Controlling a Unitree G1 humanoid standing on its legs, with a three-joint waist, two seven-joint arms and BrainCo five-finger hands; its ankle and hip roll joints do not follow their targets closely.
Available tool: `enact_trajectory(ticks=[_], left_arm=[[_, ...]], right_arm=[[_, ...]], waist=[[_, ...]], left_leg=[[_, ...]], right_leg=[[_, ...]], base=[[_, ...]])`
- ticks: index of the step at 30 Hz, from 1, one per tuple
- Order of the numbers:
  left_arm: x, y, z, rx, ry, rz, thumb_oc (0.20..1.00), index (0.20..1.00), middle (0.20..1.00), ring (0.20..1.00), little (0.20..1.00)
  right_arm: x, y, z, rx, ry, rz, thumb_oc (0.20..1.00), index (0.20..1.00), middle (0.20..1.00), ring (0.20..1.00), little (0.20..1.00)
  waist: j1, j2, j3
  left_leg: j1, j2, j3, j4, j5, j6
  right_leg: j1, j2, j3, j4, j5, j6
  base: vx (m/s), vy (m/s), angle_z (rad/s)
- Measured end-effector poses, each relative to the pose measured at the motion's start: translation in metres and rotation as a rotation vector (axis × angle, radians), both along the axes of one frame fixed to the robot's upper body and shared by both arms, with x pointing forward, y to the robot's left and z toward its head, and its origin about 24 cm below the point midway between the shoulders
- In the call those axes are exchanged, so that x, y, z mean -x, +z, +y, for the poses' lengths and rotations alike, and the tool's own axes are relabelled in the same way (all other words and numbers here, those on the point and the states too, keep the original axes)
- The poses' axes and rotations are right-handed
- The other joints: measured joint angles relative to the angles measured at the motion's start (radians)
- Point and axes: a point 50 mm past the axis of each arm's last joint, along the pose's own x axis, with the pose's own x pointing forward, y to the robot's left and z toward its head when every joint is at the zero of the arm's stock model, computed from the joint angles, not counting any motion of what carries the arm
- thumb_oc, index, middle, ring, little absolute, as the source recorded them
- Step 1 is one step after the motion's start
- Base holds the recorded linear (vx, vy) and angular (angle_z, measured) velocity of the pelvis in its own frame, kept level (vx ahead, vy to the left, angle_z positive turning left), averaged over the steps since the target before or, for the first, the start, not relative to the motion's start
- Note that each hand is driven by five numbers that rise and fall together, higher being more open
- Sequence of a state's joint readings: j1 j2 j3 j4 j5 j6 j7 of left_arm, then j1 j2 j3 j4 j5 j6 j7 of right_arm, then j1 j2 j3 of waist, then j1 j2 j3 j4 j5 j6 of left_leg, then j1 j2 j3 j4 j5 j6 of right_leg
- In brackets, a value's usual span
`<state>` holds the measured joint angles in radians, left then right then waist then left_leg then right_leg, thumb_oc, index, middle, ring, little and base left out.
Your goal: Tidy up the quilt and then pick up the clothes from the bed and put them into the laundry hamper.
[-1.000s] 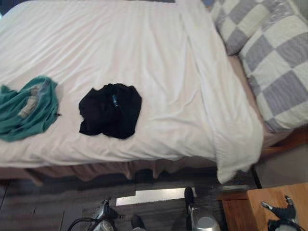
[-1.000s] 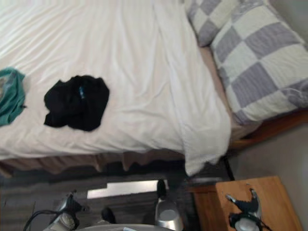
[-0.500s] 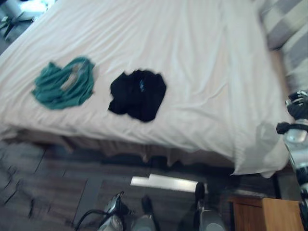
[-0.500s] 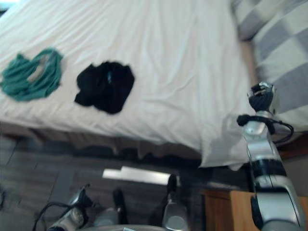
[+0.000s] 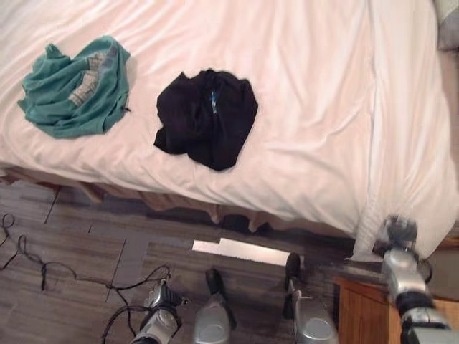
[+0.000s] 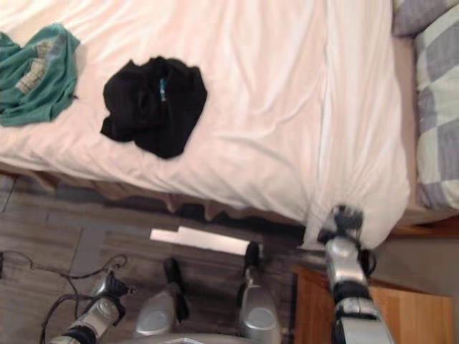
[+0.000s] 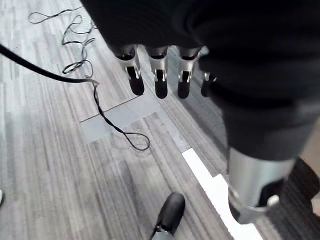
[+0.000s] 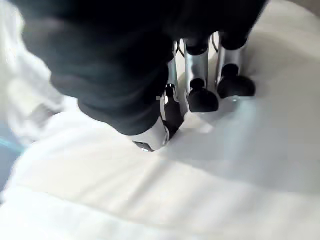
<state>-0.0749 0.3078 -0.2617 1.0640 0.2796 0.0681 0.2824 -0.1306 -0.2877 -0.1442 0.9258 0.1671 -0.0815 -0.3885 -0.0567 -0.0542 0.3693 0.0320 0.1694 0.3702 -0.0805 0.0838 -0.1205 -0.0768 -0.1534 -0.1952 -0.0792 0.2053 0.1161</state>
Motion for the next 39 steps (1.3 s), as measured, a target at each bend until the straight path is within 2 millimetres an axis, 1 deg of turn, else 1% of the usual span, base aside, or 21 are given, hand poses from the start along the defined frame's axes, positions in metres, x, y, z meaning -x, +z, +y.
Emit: enact_trajectory(ticks=[3,4,5,6,8,12,14,17,18,19,20,22,25,29,31,34,35,36,37,38,39], left_arm=[[0.002,-0.002,-0.003,0.003,-0.006,0.015,1.000,1.000,1.000,1.000,1.000],[0.001,-0.003,-0.005,0.008,-0.011,0.015,1.000,1.000,1.000,1.000,1.000],[0.002,-0.003,-0.006,0.008,-0.012,0.018,1.000,1.000,1.000,1.000,1.000],[0.002,-0.003,-0.006,0.011,-0.013,0.020,1.000,1.000,1.000,1.000,1.000],[-0.005,-0.002,-0.010,0.027,-0.027,0.007,1.000,1.000,1.000,1.000,1.000],[-0.010,-0.001,-0.011,0.041,-0.040,0.017,1.000,1.000,1.000,1.000,1.000],[0.003,-0.005,-0.008,0.038,-0.028,0.050,1.000,1.000,1.000,1.000,1.000],[0.033,-0.014,0.001,0.026,0.006,0.130,1.000,1.000,1.000,1.000,1.000],[0.056,-0.019,0.006,0.025,0.045,0.185,1.000,1.000,1.000,1.000,1.000],[0.061,-0.020,0.008,0.029,0.072,0.196,1.000,1.000,1.000,1.000,1.000],[0.070,-0.023,0.009,0.039,0.114,0.215,1.000,1.000,1.000,1.000,1.000],[0.083,-0.027,0.009,0.095,0.302,0.217,1.000,1.000,1.000,1.000,1.000],[0.106,-0.033,-0.003,0.142,0.434,0.251,1.000,1.000,1.000,1.000,1.000],[0.085,-0.033,-0.016,0.165,0.396,0.197,1.000,1.000,1.000,1.000,1.000],[0.064,-0.028,-0.010,0.143,0.374,0.150,1.000,1.000,1.000,1.000,1.000],[0.035,-0.022,-0.015,0.147,0.230,0.113,1.000,1.000,1.000,1.000,1.000],[0.017,-0.009,0.008,0.063,0.147,0.075,1.000,1.000,1.000,1.000,1.000],[0.011,-0.002,0.022,0.021,0.123,0.063,1.000,1.000,1.000,1.000,1.000],[0.016,-0.002,0.028,0.009,0.123,0.079,1.000,1.000,1.000,1.000,1.000],[0.016,0.000,0.032,-0.005,0.106,0.082,1.000,1.000,1.000,1.000,1.000],[0.022,-0.002,0.033,-0.011,0.099,0.108,1.000,1.000,1.000,1.000,1.000]], right_arm=[[0.089,-0.057,0.019,-0.122,-0.010,0.397,0.200,0.200,0.200,0.200,0.200],[0.127,-0.070,0.026,-0.168,-0.014,0.552,0.774,0.774,0.774,0.774,0.774],[0.142,-0.073,0.027,-0.178,-0.012,0.604,1.000,1.000,1.000,1.000,1.000],[0.167,-0.077,0.029,-0.190,0.000,0.701,1.000,1.000,1.000,1.000,1.000],[0.182,-0.079,0.030,-0.194,0.049,0.763,1.000,1.000,1.000,1.000,1.000],[0.138,-0.077,0.043,-0.175,0.210,0.666,1.000,1.000,1.000,1.000,1.000],[0.118,-0.075,0.051,-0.175,0.256,0.604,1.000,1.000,1.000,1.000,1.000],[0.102,-0.072,0.059,-0.145,0.346,0.567,1.000,1.000,1.000,1.000,1.000],[0.084,-0.067,0.058,-0.118,0.380,0.529,1.000,1.000,1.000,1.000,1.000],[0.081,-0.067,0.057,-0.112,0.393,0.527,1.000,1.000,1.000,1.000,1.000],[0.074,-0.064,0.055,-0.090,0.422,0.524,1.000,1.000,1.000,1.000,1.000],[0.063,-0.061,0.050,-0.050,0.451,0.530,1.000,1.000,1.000,1.000,1.000],[0.056,-0.055,0.037,0.000,0.460,0.531,1.000,1.000,1.000,1.000,1.000],[0.068,-0.054,0.026,0.003,0.429,0.535,1.000,1.000,1.000,1.000,1.000],[0.107,-0.064,0.017,-0.011,0.394,0.679,1.000,1.000,1.000,1.000,1.000],[0.134,-0.069,0.014,-0.035,0.363,0.740,1.000,1.000,1.000,1.000,1.000],[0.136,-0.078,0.042,-0.091,0.413,0.746,1.000,1.000,1.000,1.000,1.000],[0.134,-0.082,0.064,-0.130,0.461,0.735,1.000,1.000,1.000,1.000,1.000],[0.134,-0.084,0.074,-0.145,0.491,0.727,1.000,1.000,1.000,1.000,1.000],[0.134,-0.084,0.078,-0.135,0.488,0.720,1.000,1.000,1.000,1.000,1.000],[0.140,-0.085,0.078,-0.147,0.492,0.730,1.000,1.000,1.000,1.000,1.000]], waist=[[-0.036,-0.009,-0.027],[-0.056,-0.009,-0.038],[-0.063,-0.009,-0.049],[-0.077,-0.012,-0.064],[-0.083,-0.018,-0.084],[-0.077,-0.031,-0.114],[-0.071,-0.013,-0.140],[-0.029,-0.012,-0.173],[0.005,0.014,-0.176],[0.014,0.007,-0.180],[0.033,0.040,-0.170],[0.045,0.024,-0.144],[0.035,0.056,-0.147],[0.030,0.067,-0.150],[0.032,0.066,-0.162],[0.039,0.012,-0.185],[0.038,-0.114,-0.185],[0.033,-0.115,-0.184],[0.037,-0.110,-0.178],[0.040,-0.091,-0.167],[0.029,-0.069,-0.177]], left_leg=[[0.026,-0.017,0.006,-0.001,-0.017,0.010],[0.045,-0.020,0.011,-0.002,-0.022,0.010],[0.049,-0.026,0.012,-0.002,-0.034,0.010],[0.061,-0.026,0.026,-0.008,-0.041,0.013],[0.082,-0.031,0.044,-0.008,-0.062,0.016],[0.092,-0.029,0.080,-0.009,-0.054,0.034],[0.083,-0.016,0.090,-0.008,-0.049,0.040],[0.076,-0.008,0.083,0.020,-0.055,0.032],[0.019,0.021,0.073,0.105,-0.075,0.005],[-0.011,0.027,0.059,0.171,-0.086,-0.003],[-0.042,0.053,0.040,0.232,-0.096,-0.014],[-0.134,0.068,-0.048,0.359,-0.101,-0.055],[-0.054,0.170,-0.043,0.193,-0.071,-0.068],[-0.026,0.226,-0.035,0.126,-0.049,-0.082],[0.001,0.286,0.003,0.078,-0.041,-0.098],[-0.047,0.195,-0.002,0.156,-0.042,-0.096],[-0.085,0.069,0.010,0.249,-0.133,-0.005],[-0.087,0.064,0.014,0.276,-0.175,0.032],[-0.069,0.055,0.017,0.269,-0.176,0.061],[-0.050,0.074,0.025,0.260,-0.162,0.072],[-0.038,0.081,0.027,0.229,-0.169,0.067]], right_leg=[[0.020,-0.009,0.008,0.000,0.000,0.000],[0.032,-0.014,0.015,0.000,0.000,0.000],[0.031,-0.016,0.018,0.000,0.001,0.001],[0.037,-0.021,0.028,0.001,0.003,0.005],[0.039,-0.030,0.032,0.015,0.005,0.018],[-0.044,-0.037,-0.015,0.147,0.016,0.046],[-0.099,-0.038,-0.027,0.258,-0.044,0.055],[-0.094,-0.032,-0.054,0.367,-0.227,-0.032],[-0.133,-0.017,-0.050,0.427,-0.280,-0.081],[-0.141,-0.014,-0.045,0.422,-0.278,-0.073],[-0.147,-0.002,-0.051,0.429,-0.285,-0.082],[-0.119,-0.036,-0.056,0.357,-0.254,-0.074],[-0.033,-0.016,-0.085,0.236,-0.195,-0.058],[-0.022,-0.014,-0.113,0.182,-0.173,-0.034],[-0.001,-0.018,-0.156,0.177,-0.142,-0.017],[0.010,-0.131,-0.166,0.156,-0.117,0.019],[-0.034,-0.272,-0.151,0.217,0.082,-0.026],[-0.083,-0.290,-0.138,0.255,0.267,-0.059],[-0.104,-0.280,-0.138,0.342,0.258,-0.057],[-0.150,-0.248,-0.137,0.526,0.097,0.010],[-0.155,-0.176,-0.135,0.576,-0.015,0.032]], base=[[0.01,0.168,-0.11],[-0.01,0.114,-0.20],[-0.01,0.173,-0.29],[-0.04,0.117,-0.34],[-0.10,0.139,-0.36],[-0.07,0.062,-0.25],[0.03,-0.036,-0.06],[-0.02,-0.058,0.07],[-0.14,0.027,0.21],[-0.12,0.082,0.25],[-0.07,0.170,0.27],[0.07,0.367,0.38],[0.07,0.318,0.23],[0.16,0.562,0.14],[0.13,0.501,0.66],[0.09,0.456,0.40],[0.40,0.814,0.15],[0.36,0.641,0.04],[0.36,0.614,-0.19],[0.18,0.192,-0.15],[0.27,0.287,-0.01]])
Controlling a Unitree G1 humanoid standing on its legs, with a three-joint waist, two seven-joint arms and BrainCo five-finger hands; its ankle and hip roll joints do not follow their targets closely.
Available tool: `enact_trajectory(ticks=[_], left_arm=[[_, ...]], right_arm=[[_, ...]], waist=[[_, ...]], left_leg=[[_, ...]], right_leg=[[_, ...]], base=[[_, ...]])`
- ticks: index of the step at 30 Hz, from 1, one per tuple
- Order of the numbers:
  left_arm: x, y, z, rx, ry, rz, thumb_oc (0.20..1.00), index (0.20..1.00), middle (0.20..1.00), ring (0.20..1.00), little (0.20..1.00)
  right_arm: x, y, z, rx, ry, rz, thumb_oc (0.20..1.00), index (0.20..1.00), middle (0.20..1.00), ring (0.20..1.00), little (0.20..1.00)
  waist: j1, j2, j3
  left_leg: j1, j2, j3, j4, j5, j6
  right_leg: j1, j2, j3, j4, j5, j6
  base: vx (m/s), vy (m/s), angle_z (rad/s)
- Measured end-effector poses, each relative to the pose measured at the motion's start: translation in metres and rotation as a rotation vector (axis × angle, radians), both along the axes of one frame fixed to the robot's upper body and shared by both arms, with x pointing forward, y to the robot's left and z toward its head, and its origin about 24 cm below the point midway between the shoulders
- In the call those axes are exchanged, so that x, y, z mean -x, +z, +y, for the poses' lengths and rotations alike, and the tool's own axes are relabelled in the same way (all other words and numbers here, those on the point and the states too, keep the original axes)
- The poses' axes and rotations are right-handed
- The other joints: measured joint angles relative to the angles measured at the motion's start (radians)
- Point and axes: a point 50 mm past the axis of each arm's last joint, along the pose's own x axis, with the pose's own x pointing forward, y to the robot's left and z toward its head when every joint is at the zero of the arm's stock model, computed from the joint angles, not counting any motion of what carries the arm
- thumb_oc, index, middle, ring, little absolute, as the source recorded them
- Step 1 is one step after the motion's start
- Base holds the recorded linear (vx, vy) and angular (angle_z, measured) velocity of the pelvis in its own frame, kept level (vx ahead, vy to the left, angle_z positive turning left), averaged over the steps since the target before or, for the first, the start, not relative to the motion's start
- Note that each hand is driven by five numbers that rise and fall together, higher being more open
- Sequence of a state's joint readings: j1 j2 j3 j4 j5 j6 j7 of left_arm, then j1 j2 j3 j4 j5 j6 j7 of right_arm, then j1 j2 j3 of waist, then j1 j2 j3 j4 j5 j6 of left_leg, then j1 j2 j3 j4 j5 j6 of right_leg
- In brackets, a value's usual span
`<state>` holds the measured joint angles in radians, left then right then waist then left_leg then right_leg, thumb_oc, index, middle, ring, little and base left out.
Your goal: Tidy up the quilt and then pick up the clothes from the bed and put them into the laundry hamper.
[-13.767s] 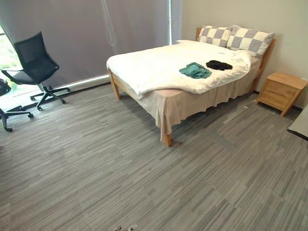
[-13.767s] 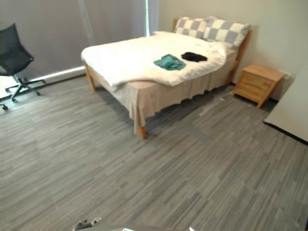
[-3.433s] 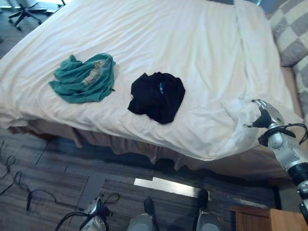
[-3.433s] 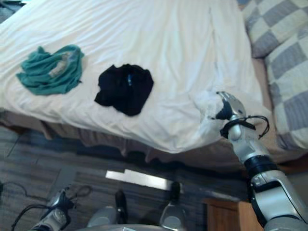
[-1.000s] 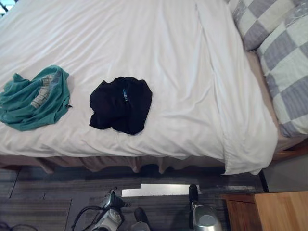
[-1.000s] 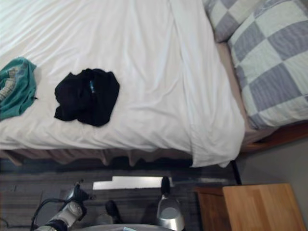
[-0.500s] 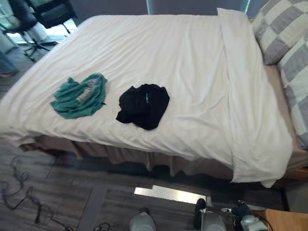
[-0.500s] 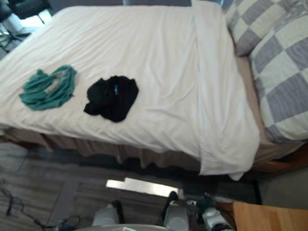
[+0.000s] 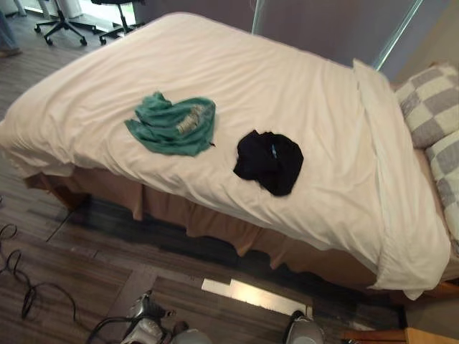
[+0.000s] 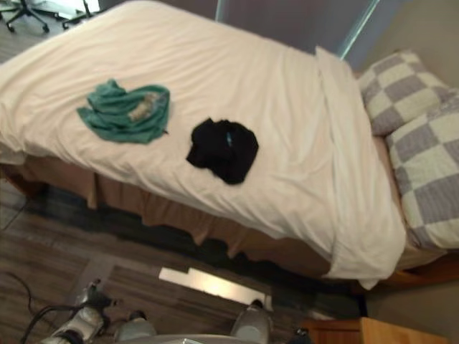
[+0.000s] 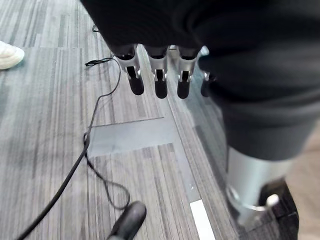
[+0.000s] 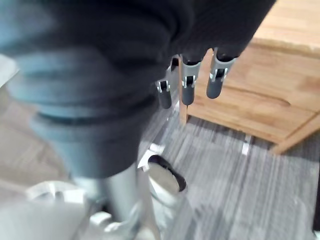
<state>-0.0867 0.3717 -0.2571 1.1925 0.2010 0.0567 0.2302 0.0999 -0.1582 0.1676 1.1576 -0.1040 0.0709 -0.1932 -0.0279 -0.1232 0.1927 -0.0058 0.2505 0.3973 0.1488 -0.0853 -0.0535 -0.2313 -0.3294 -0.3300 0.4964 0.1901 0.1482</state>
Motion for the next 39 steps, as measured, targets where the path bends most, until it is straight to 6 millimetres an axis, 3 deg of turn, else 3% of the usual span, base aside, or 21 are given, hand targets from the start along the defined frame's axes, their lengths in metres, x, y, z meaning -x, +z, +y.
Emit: enact_trajectory(ticks=[1,2,5,6,7,10,11,13,14,15,17,19,22,24,25,27,30,32,35,37,39], left_arm=[[0.000,-0.002,-0.005,0.008,-0.011,0.025,1.000,1.000,1.000,1.000,1.000],[0.005,-0.005,-0.006,0.016,-0.005,0.052,1.000,1.000,1.000,1.000,1.000],[0.015,-0.014,-0.021,0.061,-0.004,0.101,1.000,1.000,1.000,1.000,1.000],[0.022,-0.021,-0.035,0.086,-0.029,0.146,1.000,1.000,1.000,1.000,1.000],[0.021,-0.022,-0.045,0.114,-0.041,0.136,1.000,1.000,1.000,1.000,1.000],[0.025,-0.024,-0.055,0.145,-0.071,0.107,1.000,1.000,1.000,1.000,1.000],[0.008,-0.015,-0.045,0.100,-0.101,0.036,1.000,1.000,1.000,1.000,1.000],[-0.006,-0.007,-0.036,0.070,-0.087,-0.014,1.000,1.000,1.000,1.000,1.000],[-0.009,-0.006,-0.034,0.062,-0.106,-0.009,1.000,1.000,1.000,1.000,1.000],[-0.013,-0.005,-0.035,0.063,-0.121,-0.013,1.000,1.000,1.000,1.000,1.000],[-0.032,-0.002,-0.053,0.112,-0.156,-0.063,1.000,1.000,1.000,1.000,1.000],[-0.050,0.004,-0.066,0.142,-0.191,-0.131,1.000,1.000,1.000,1.000,1.000],[-0.068,0.008,-0.094,0.185,-0.286,-0.156,1.000,1.000,1.000,1.000,1.000],[-0.074,0.012,-0.095,0.176,-0.323,-0.181,1.000,1.000,1.000,1.000,1.000],[-0.056,0.004,-0.082,0.162,-0.275,-0.124,1.000,1.000,1.000,1.000,1.000],[-0.047,0.002,-0.069,0.131,-0.267,-0.095,1.000,1.000,1.000,1.000,1.000],[-0.043,0.004,-0.050,0.087,-0.234,-0.075,1.000,1.000,1.000,1.000,1.000],[-0.046,0.006,-0.043,0.069,-0.221,-0.073,1.000,1.000,1.000,1.000,1.000],[-0.040,0.004,-0.040,0.050,-0.225,-0.053,1.000,1.000,1.000,1.000,1.000],[-0.020,-0.004,-0.037,0.068,-0.142,-0.022,1.000,1.000,1.000,1.000,1.000],[0.019,-0.016,-0.032,0.093,-0.021,0.050,1.000,1.000,1.000,1.000,1.000]], right_arm=[[0.004,0.000,-0.002,-0.008,-0.005,0.000,1.000,1.000,1.000,1.000,1.000],[-0.002,0.001,-0.004,-0.007,-0.001,-0.007,1.000,1.000,1.000,1.000,1.000],[-0.006,0.003,-0.011,0.006,0.007,-0.010,1.000,1.000,1.000,1.000,1.000],[-0.015,0.004,-0.011,0.007,0.015,-0.031,1.000,1.000,1.000,1.000,1.000],[-0.016,0.004,-0.010,0.002,0.026,-0.031,1.000,1.000,1.000,1.000,1.000],[-0.026,0.006,-0.011,0.013,0.066,-0.053,1.000,1.000,1.000,1.000,1.000],[-0.028,0.005,-0.010,0.016,0.064,-0.037,1.000,1.000,1.000,1.000,1.000],[-0.048,0.013,-0.027,0.066,0.061,-0.078,1.000,1.000,1.000,1.000,1.000],[-0.072,0.023,-0.035,0.092,0.081,-0.162,1.000,1.000,1.000,1.000,1.000],[-0.081,0.027,-0.037,0.097,0.084,-0.194,1.000,1.000,1.000,1.000,1.000],[-0.084,0.034,-0.050,0.130,0.060,-0.231,1.000,1.000,1.000,1.000,1.000],[-0.080,0.035,-0.057,0.147,0.042,-0.223,1.000,1.000,1.000,1.000,1.000],[-0.055,0.028,-0.061,0.149,0.025,-0.165,1.000,1.000,1.000,1.000,1.000],[-0.060,0.027,-0.049,0.107,0.039,-0.184,1.000,1.000,1.000,1.000,1.000],[-0.070,0.025,-0.029,0.060,0.098,-0.201,1.000,1.000,1.000,1.000,1.000],[-0.063,0.024,-0.015,0.041,0.104,-0.218,1.000,1.000,1.000,1.000,1.000],[-0.077,0.033,-0.013,0.021,0.188,-0.283,1.000,1.000,1.000,1.000,1.000],[-0.086,0.037,-0.001,-0.023,0.247,-0.330,1.000,1.000,1.000,1.000,1.000],[-0.086,0.031,0.009,-0.049,0.276,-0.297,1.000,1.000,1.000,1.000,1.000],[-0.078,0.022,0.006,-0.038,0.239,-0.218,1.000,1.000,1.000,1.000,1.000],[-0.065,0.017,-0.010,-0.008,0.148,-0.165,1.000,1.000,1.000,1.000,1.000]], waist=[[-0.015,0.010,0.003],[-0.032,0.024,0.016],[-0.066,0.044,0.031],[-0.072,0.050,0.049],[-0.082,0.064,0.057],[-0.058,0.125,0.059],[-0.034,0.044,0.082],[-0.039,0.100,0.087],[-0.056,0.102,0.090],[-0.067,0.113,0.088],[-0.110,0.139,0.093],[-0.101,0.144,0.090],[-0.115,0.148,0.084],[-0.084,0.099,0.095],[-0.063,0.072,0.086],[-0.077,0.057,0.064],[-0.077,0.067,0.057],[-0.081,0.085,0.064],[-0.073,0.072,0.055],[-0.054,0.089,0.025],[-0.048,0.123,0.010]], left_leg=[[0.019,-0.040,0.002,-0.084,0.003,-0.003],[0.028,-0.067,0.010,-0.134,0.022,-0.008],[0.055,-0.141,0.015,-0.178,0.022,0.028],[0.085,-0.209,0.037,-0.177,0.001,0.044],[0.096,-0.239,0.032,-0.128,-0.052,0.045],[0.080,-0.187,0.086,0.030,-0.135,-0.052],[-0.081,-0.153,0.059,0.426,-0.103,-0.103],[-0.198,0.015,0.031,0.591,-0.148,-0.107],[-0.194,0.108,0.003,0.441,-0.138,-0.127],[-0.152,0.138,-0.021,0.275,-0.131,-0.132],[-0.052,0.164,-0.085,-0.044,-0.035,-0.178],[-0.006,0.149,-0.102,-0.185,0.042,-0.155],[-0.008,0.123,-0.103,-0.167,0.101,-0.142],[0.047,0.048,-0.082,-0.147,0.116,-0.128],[0.098,0.014,0.022,-0.155,0.122,-0.088],[0.115,-0.043,0.012,-0.162,0.101,-0.026],[0.109,-0.051,-0.016,-0.192,0.119,0.002],[0.104,-0.070,-0.079,-0.227,0.134,0.026],[0.096,-0.174,-0.152,-0.228,0.124,0.046],[0.097,-0.191,-0.156,-0.228,0.111,0.044],[0.097,-0.175,-0.131,-0.234,0.090,0.023]], right_leg=[[-0.033,0.095,0.000,-0.028,-0.114,0.016],[-0.030,0.139,-0.040,-0.112,-0.140,0.014],[-0.027,0.160,-0.115,-0.213,-0.147,0.006],[0.001,0.140,-0.192,-0.296,-0.166,-0.026],[0.011,0.127,-0.177,-0.258,-0.191,-0.064],[0.044,0.196,-0.169,-0.124,-0.261,-0.165],[0.110,0.185,-0.128,-0.176,-0.317,-0.241],[0.101,0.218,-0.109,-0.207,-0.325,-0.245],[0.101,0.250,-0.053,-0.242,-0.285,-0.202],[0.112,0.264,-0.026,-0.273,-0.258,-0.207],[0.149,0.272,0.022,-0.322,-0.229,-0.181],[0.144,0.268,0.055,-0.338,-0.226,-0.158],[0.188,0.230,0.086,-0.379,-0.202,-0.089],[0.147,0.156,0.098,-0.299,-0.174,-0.058],[0.134,0.081,-0.029,-0.273,-0.148,-0.083],[0.167,0.007,-0.145,-0.276,-0.128,-0.047],[0.155,0.095,-0.068,-0.266,-0.130,-0.042],[0.152,0.227,0.095,-0.321,-0.203,-0.029],[0.205,0.166,0.084,-0.477,-0.162,-0.024],[0.251,0.148,0.051,-0.552,-0.060,-0.019],[0.278,0.156,0.029,-0.577,-0.046,-0.019]], base=[[0.30,0.264,0.13],[0.31,0.271,0.18],[0.29,0.209,-0.03],[0.31,0.125,0.04],[0.26,0.083,0.07],[0.13,0.127,0.00],[0.16,0.360,-0.03],[0.19,0.548,-0.45],[0.25,0.723,-1.05],[0.26,0.722,-1.14],[0.20,0.709,-0.72],[0.19,0.531,-0.76],[0.12,0.466,-0.52],[0.10,0.406,-1.24],[0.08,0.309,-1.57],[0.10,0.293,-0.58],[0.01,0.075,0.03],[-0.02,0.013,0.43],[0.06,-0.015,0.60],[0.06,-0.021,0.21],[0.08,-0.016,0.21]])
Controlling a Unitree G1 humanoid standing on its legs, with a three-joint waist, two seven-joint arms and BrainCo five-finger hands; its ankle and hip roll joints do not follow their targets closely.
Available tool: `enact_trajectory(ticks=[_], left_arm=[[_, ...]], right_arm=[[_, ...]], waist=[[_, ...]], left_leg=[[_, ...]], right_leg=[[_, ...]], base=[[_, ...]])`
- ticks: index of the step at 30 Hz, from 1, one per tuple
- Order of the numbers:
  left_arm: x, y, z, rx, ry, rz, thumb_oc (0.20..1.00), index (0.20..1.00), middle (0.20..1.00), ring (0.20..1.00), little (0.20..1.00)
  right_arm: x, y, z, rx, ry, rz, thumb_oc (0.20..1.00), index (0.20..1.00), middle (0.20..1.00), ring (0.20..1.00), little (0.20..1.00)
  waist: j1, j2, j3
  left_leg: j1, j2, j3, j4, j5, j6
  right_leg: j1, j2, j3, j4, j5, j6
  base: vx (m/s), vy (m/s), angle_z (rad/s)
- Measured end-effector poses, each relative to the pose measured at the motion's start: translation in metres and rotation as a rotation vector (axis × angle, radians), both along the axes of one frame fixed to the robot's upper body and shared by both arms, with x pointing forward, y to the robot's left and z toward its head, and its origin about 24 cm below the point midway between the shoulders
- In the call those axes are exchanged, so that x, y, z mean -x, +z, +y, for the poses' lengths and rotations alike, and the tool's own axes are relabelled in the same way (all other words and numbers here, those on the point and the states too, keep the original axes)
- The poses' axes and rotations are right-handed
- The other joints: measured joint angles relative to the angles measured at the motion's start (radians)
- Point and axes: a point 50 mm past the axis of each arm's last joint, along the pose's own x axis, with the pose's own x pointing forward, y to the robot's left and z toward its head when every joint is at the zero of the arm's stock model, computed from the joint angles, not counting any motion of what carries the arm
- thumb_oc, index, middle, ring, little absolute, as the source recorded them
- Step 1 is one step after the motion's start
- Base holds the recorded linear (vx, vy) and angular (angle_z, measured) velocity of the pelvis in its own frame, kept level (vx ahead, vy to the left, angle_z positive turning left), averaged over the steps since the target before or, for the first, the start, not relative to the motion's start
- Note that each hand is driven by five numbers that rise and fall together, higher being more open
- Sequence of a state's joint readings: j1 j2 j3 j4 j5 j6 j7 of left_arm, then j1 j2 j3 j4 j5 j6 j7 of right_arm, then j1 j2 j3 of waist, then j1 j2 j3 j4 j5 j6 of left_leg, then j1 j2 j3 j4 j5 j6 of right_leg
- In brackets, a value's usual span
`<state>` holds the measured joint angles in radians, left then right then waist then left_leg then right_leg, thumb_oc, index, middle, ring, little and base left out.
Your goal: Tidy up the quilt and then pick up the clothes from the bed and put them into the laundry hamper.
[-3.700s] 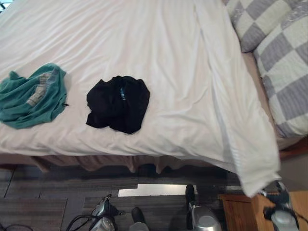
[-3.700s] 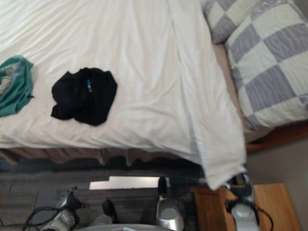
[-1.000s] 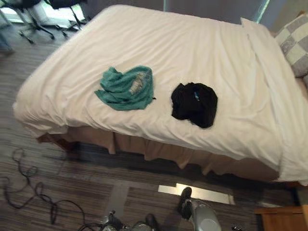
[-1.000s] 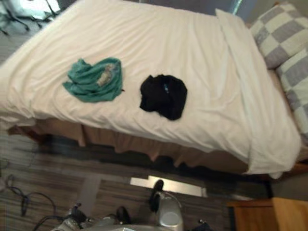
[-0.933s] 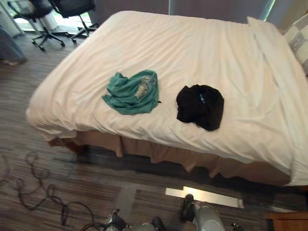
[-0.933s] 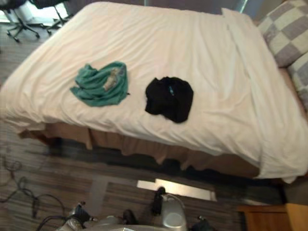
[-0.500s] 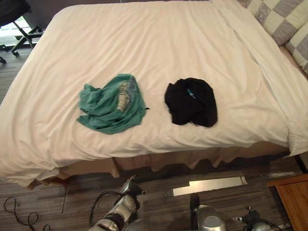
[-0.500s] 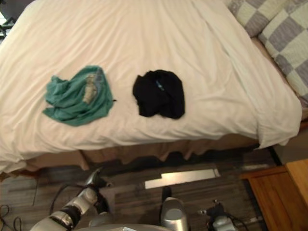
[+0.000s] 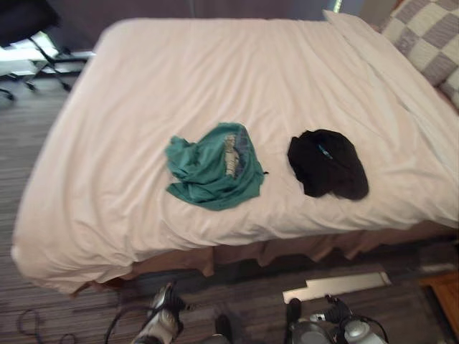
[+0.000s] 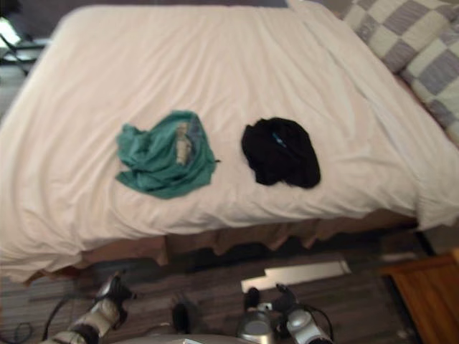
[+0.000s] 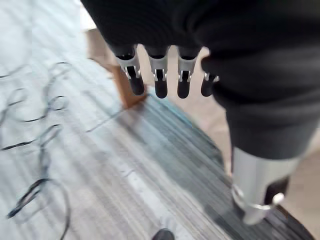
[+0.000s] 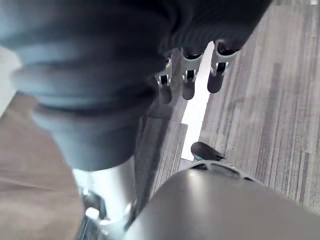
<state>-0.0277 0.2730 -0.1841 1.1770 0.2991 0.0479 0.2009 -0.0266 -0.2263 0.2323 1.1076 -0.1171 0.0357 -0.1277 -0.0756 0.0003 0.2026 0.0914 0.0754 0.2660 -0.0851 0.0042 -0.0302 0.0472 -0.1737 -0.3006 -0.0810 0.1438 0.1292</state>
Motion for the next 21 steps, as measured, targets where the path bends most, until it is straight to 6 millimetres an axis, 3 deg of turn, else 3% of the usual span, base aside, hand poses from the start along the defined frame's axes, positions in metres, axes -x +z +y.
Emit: enact_trajectory(ticks=[4,5,7,8,9,11,12,13,14,15,17,20,21], left_arm=[[0.060,-0.008,0.019,-0.021,0.215,0.133,1.000,1.000,1.000,1.000,1.000],[0.066,-0.005,0.028,-0.033,0.270,0.119,1.000,1.000,1.000,1.000,1.000],[0.074,0.011,0.069,-0.133,0.396,0.076,1.000,1.000,1.000,1.000,1.000],[0.077,0.027,0.099,-0.206,0.438,0.046,1.000,1.000,1.000,1.000,1.000],[0.064,0.051,0.131,-0.297,0.468,-0.062,1.000,1.000,1.000,1.000,1.000],[0.042,0.081,0.158,-0.404,0.440,-0.188,1.000,1.000,1.000,1.000,1.000],[0.016,0.103,0.170,-0.457,0.393,-0.297,1.000,1.000,1.000,1.000,1.000],[-0.003,0.119,0.170,-0.478,0.326,-0.377,1.000,1.000,1.000,1.000,1.000],[-0.036,0.157,0.164,-0.532,0.128,-0.551,1.000,1.000,1.000,1.000,1.000],[-0.054,0.177,0.160,-0.571,0.018,-0.636,1.000,1.000,1.000,1.000,1.000],[-0.097,0.243,0.148,-0.686,-0.183,-0.870,1.000,1.000,1.000,1.000,1.000],[-0.131,0.302,0.123,-0.742,-0.332,-1.117,1.000,1.000,1.000,1.000,1.000],[-0.139,0.308,0.113,-0.737,-0.361,-1.159,1.000,1.000,1.000,1.000,1.000]], right_arm=[[0.023,0.007,-0.054,0.135,-0.172,0.049,1.000,1.000,1.000,1.000,1.000],[0.024,0.012,-0.066,0.143,-0.232,0.022,1.000,1.000,1.000,1.000,1.000],[0.029,0.029,-0.102,0.229,-0.314,-0.044,1.000,1.000,1.000,1.000,1.000],[0.030,0.044,-0.123,0.288,-0.332,-0.097,1.000,1.000,1.000,1.000,1.000],[0.026,0.070,-0.140,0.350,-0.355,-0.235,1.000,1.000,1.000,1.000,1.000],[0.016,0.089,-0.150,0.404,-0.339,-0.340,1.000,1.000,1.000,1.000,1.000],[0.010,0.098,-0.154,0.427,-0.335,-0.384,1.000,1.000,1.000,1.000,1.000],[0.003,0.106,-0.152,0.433,-0.315,-0.428,1.000,1.000,1.000,1.000,1.000],[-0.007,0.124,-0.149,0.469,-0.218,-0.518,1.000,1.000,1.000,1.000,1.000],[-0.018,0.137,-0.147,0.495,-0.155,-0.579,1.000,1.000,1.000,1.000,1.000],[-0.047,0.177,-0.147,0.596,0.006,-0.723,1.000,1.000,1.000,1.000,1.000],[-0.071,0.219,-0.147,0.724,0.185,-0.831,1.000,1.000,1.000,1.000,1.000],[-0.074,0.223,-0.146,0.753,0.229,-0.826,1.000,1.000,1.000,1.000,1.000]], waist=[[0.002,0.009,-0.011],[0.002,0.011,-0.016],[0.000,-0.020,-0.024],[-0.001,-0.040,-0.031],[0.000,-0.052,-0.030],[-0.005,-0.073,-0.034],[-0.003,-0.081,-0.039],[-0.003,-0.086,-0.039],[0.000,-0.091,-0.036],[-0.001,-0.089,-0.035],[-0.005,-0.072,-0.034],[-0.011,-0.055,-0.036],[-0.020,-0.049,-0.034]], left_leg=[[0.018,0.011,-0.006,0.001,-0.011,-0.004],[0.017,0.011,-0.008,-0.001,-0.011,-0.004],[0.017,0.012,-0.010,-0.001,-0.013,-0.006],[0.016,0.012,-0.012,-0.001,-0.007,-0.013],[0.013,0.009,-0.022,-0.001,-0.003,-0.008],[0.017,0.005,-0.033,-0.001,0.007,0.000],[0.018,0.002,-0.034,-0.001,0.005,-0.002],[0.018,-0.001,-0.035,-0.002,0.002,-0.007],[0.012,-0.004,-0.037,-0.002,0.002,-0.008],[0.014,-0.006,-0.037,-0.002,0.001,-0.008],[0.019,-0.013,-0.031,-0.002,-0.007,0.003],[0.019,-0.016,-0.022,-0.002,-0.008,0.004],[0.018,-0.016,-0.021,-0.002,-0.008,0.005]], right_leg=[[0.027,0.010,-0.021,0.000,-0.013,-0.016],[0.027,0.010,-0.021,0.000,-0.013,-0.017],[0.028,0.010,-0.023,0.000,-0.014,-0.017],[0.029,0.010,-0.021,0.000,-0.014,-0.017],[0.031,0.006,-0.020,0.000,-0.014,-0.017],[0.042,0.002,-0.018,0.000,-0.014,-0.017],[0.044,-0.001,-0.015,0.000,-0.015,-0.016],[0.044,-0.004,-0.014,-0.001,-0.017,-0.013],[0.039,-0.009,-0.014,-0.001,-0.015,-0.011],[0.040,-0.011,-0.013,-0.001,-0.014,-0.008],[0.039,-0.018,0.007,-0.005,-0.011,-0.004],[0.036,-0.020,0.009,-0.001,-0.008,0.000],[0.034,-0.020,0.009,0.000,-0.008,0.000]], base=[[0.04,-0.005,0.11],[0.07,-0.005,0.06],[0.02,0.014,0.05],[0.02,0.019,0.12],[0.01,0.015,0.19],[0.01,0.019,0.18],[0.01,0.023,0.08],[0.01,0.023,0.04],[0.00,0.009,0.04],[0.00,0.000,0.00],[0.00,0.009,-0.12],[0.00,-0.001,-0.04],[0.00,0.000,0.00]])
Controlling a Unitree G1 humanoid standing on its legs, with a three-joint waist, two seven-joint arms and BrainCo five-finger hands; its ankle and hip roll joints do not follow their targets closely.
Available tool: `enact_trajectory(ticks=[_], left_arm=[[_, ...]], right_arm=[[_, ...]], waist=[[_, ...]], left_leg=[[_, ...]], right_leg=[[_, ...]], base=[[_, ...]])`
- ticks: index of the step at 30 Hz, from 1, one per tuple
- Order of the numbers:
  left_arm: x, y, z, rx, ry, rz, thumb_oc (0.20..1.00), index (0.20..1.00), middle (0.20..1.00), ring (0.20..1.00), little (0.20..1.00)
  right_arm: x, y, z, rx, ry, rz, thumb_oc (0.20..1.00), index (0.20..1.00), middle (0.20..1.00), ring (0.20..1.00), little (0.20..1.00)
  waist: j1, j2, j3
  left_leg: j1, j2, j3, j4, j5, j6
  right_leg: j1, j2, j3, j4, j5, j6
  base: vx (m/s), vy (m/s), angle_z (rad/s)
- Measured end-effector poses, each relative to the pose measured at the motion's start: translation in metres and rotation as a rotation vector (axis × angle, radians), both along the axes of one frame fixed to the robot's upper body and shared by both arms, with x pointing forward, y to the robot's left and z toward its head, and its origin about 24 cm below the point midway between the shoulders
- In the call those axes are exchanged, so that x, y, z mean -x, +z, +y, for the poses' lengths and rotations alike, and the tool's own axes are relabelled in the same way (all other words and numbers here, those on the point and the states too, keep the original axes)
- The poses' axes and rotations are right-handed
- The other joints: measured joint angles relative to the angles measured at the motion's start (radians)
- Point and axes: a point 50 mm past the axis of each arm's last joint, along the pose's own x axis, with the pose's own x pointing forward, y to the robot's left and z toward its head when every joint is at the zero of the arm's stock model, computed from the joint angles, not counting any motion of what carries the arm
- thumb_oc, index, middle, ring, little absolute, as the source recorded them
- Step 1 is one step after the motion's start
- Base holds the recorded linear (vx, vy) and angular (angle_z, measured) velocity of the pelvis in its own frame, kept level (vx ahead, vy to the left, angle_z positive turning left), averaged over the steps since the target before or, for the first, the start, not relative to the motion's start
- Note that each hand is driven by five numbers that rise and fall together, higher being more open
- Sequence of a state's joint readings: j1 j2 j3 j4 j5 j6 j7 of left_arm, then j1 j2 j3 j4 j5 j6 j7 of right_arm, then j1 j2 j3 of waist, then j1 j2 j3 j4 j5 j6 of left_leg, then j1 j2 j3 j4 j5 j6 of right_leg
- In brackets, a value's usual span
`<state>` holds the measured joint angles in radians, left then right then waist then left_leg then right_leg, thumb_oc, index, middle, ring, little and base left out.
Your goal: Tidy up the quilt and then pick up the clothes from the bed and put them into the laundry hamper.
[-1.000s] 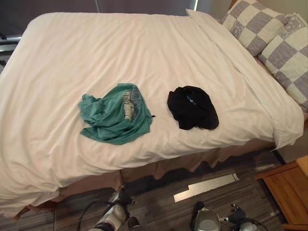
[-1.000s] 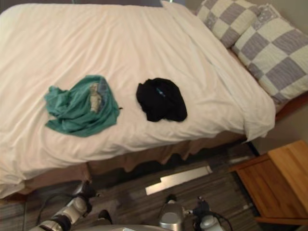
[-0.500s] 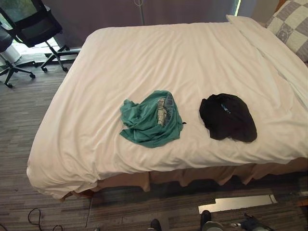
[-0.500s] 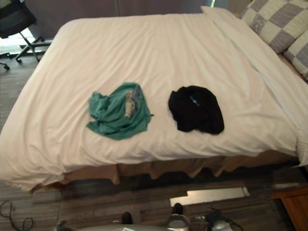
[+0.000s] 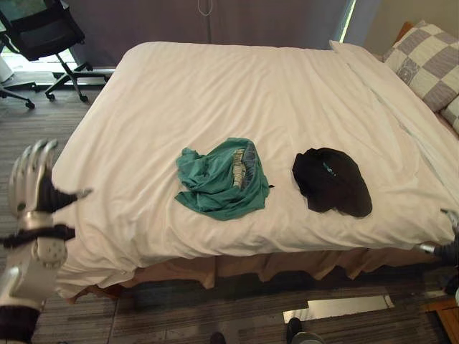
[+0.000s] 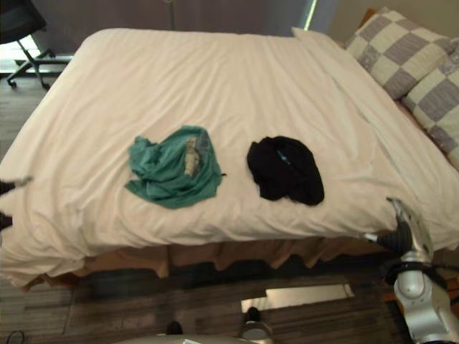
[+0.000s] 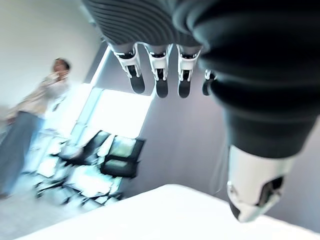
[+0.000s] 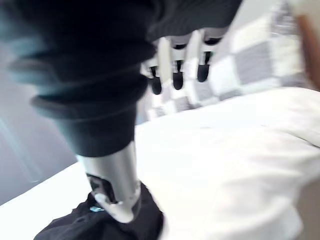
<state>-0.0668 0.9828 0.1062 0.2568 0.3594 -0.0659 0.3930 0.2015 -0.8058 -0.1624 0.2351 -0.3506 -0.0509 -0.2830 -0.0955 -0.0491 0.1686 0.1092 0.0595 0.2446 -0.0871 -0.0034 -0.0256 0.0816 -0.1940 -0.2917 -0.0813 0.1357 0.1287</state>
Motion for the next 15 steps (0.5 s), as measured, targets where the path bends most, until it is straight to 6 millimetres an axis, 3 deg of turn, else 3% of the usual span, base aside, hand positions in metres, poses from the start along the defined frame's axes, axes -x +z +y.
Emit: enact_trajectory(ticks=[3,4,5,6,9,11,15], left_arm=[[-0.027,0.001,-0.033,-0.041,-0.133,0.009,1.000,1.000,1.000,1.000,1.000],[-0.039,-0.006,-0.051,-0.059,-0.186,0.035,1.000,1.000,1.000,1.000,1.000],[-0.045,-0.008,-0.060,-0.081,-0.216,0.057,1.000,1.000,1.000,1.000,1.000],[-0.049,-0.012,-0.070,-0.101,-0.260,0.083,1.000,1.000,1.000,1.000,1.000],[-0.067,-0.033,-0.094,-0.104,-0.285,0.156,1.000,1.000,1.000,1.000,1.000],[-0.079,-0.031,-0.100,-0.132,-0.286,0.180,1.000,1.000,1.000,1.000,1.000],[-0.107,-0.030,-0.111,-0.144,-0.231,0.221,1.000,1.000,1.000,1.000,1.000]], right_arm=[[-0.027,0.007,0.022,0.053,0.130,0.003,1.000,1.000,1.000,1.000,1.000],[-0.040,0.008,0.038,0.056,0.200,-0.001,1.000,1.000,1.000,1.000,1.000],[-0.047,0.008,0.048,0.063,0.249,0.002,1.000,1.000,1.000,1.000,1.000],[-0.056,0.016,0.063,0.071,0.323,-0.030,1.000,1.000,1.000,1.000,1.000],[-0.067,0.016,0.082,0.050,0.381,-0.052,1.000,1.000,1.000,1.000,1.000],[-0.076,0.021,0.096,0.048,0.438,-0.069,1.000,1.000,1.000,1.000,1.000],[-0.082,0.020,0.116,0.023,0.498,-0.084,1.000,1.000,1.000,1.000,1.000]], waist=[[-0.011,0.018,0.009],[-0.027,0.019,0.014],[-0.021,0.020,0.017],[-0.043,0.018,0.027],[-0.053,0.011,0.041],[-0.052,0.008,0.069],[-0.091,0.000,0.150]], left_leg=[[-0.006,0.001,0.003,0.000,0.010,-0.008],[-0.009,0.001,0.013,0.007,0.023,0.007],[-0.019,0.001,0.019,0.006,0.023,0.006],[-0.023,0.001,0.025,0.007,0.025,0.006],[-0.040,0.003,0.073,0.007,0.026,0.007],[-0.061,0.003,0.089,0.007,0.029,0.010],[-0.103,0.003,0.108,0.007,0.039,0.014]], right_leg=[[-0.009,0.002,0.001,0.000,0.000,0.000],[-0.021,0.004,0.009,0.001,0.000,0.000],[-0.030,0.005,0.015,0.000,0.001,0.001],[-0.045,0.005,0.021,0.000,0.004,0.003],[-0.084,0.009,0.052,0.001,0.007,0.007],[-0.110,0.009,0.066,0.001,0.015,0.014],[-0.164,0.010,0.082,0.001,0.033,0.012]], base=[[-0.03,0.004,-0.04],[-0.06,0.009,-0.14],[-0.06,0.015,-0.19],[-0.14,0.027,-0.18],[-0.13,0.018,-0.27],[-0.13,0.012,-0.30],[-0.09,0.004,-0.13]])
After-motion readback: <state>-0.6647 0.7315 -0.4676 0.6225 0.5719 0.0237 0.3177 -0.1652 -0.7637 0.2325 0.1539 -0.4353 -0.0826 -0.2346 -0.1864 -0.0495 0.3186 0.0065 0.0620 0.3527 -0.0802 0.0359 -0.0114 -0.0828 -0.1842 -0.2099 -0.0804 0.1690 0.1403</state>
